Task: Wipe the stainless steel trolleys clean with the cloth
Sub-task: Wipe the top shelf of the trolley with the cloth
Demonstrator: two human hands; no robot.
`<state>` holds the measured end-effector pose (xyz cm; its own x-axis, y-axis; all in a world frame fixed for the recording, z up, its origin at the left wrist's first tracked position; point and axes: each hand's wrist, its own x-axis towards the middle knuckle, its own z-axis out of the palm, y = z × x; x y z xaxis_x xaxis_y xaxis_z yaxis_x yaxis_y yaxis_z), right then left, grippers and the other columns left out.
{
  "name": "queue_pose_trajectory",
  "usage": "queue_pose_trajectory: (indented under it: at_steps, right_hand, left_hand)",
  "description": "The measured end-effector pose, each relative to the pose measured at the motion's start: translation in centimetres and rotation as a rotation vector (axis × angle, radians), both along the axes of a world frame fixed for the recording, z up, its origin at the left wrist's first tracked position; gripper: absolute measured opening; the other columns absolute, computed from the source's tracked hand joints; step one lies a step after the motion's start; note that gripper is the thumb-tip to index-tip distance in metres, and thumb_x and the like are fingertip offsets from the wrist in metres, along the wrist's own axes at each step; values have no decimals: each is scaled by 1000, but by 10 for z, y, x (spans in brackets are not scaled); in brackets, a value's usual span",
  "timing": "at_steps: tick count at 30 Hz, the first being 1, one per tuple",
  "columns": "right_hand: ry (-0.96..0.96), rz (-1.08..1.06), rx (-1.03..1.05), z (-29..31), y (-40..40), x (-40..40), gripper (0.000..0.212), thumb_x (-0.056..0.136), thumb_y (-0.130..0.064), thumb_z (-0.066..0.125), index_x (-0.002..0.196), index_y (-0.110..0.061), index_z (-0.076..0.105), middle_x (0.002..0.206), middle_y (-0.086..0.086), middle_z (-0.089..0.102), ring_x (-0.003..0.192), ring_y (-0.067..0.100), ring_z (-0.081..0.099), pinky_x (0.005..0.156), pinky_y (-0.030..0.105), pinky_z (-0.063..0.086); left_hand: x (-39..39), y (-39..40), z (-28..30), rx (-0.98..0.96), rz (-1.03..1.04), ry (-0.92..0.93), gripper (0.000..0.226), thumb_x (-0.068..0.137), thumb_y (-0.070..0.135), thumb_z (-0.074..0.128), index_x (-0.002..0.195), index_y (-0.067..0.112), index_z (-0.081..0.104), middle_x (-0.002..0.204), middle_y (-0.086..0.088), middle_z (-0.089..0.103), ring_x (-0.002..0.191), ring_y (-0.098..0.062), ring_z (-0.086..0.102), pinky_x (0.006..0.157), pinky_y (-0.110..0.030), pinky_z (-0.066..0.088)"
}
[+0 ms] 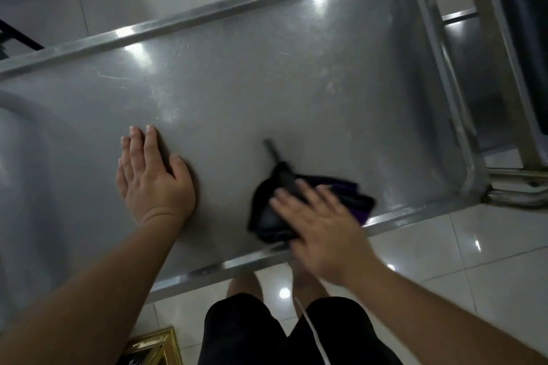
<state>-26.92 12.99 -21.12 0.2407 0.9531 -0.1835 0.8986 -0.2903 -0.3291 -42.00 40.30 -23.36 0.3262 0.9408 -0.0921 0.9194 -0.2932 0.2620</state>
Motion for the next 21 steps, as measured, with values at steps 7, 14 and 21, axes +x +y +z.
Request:
queue_pose_trajectory:
  at_steps: [7,14,21]
  right_hand:
    - [-148,-387,13,-3,23,209,64,97,-42,41,158,-25,41,167,-2,36,150,39,34,123,54,21]
    - [-158,-685,41,-2,104,124,65,100,-42,43,161,-21,36,170,-2,29,153,37,30,124,53,18]
    - [8,652,-9,2,35,-36,60,99,-46,52,157,-37,42,164,-16,37,160,21,15,127,48,18]
  left_hand:
    - [1,0,1,-13,-6,2,67,101,46,35,165,32,23,176,4,15,162,-15,9,131,-41,5]
    - [1,1,3,-29,-23,7,68,101,46,33,166,32,21,177,3,13,162,-15,6,131,-39,2]
    - [2,-2,9,-53,-4,14,72,98,43,36,168,27,25,177,1,15,163,-17,7,131,-37,2]
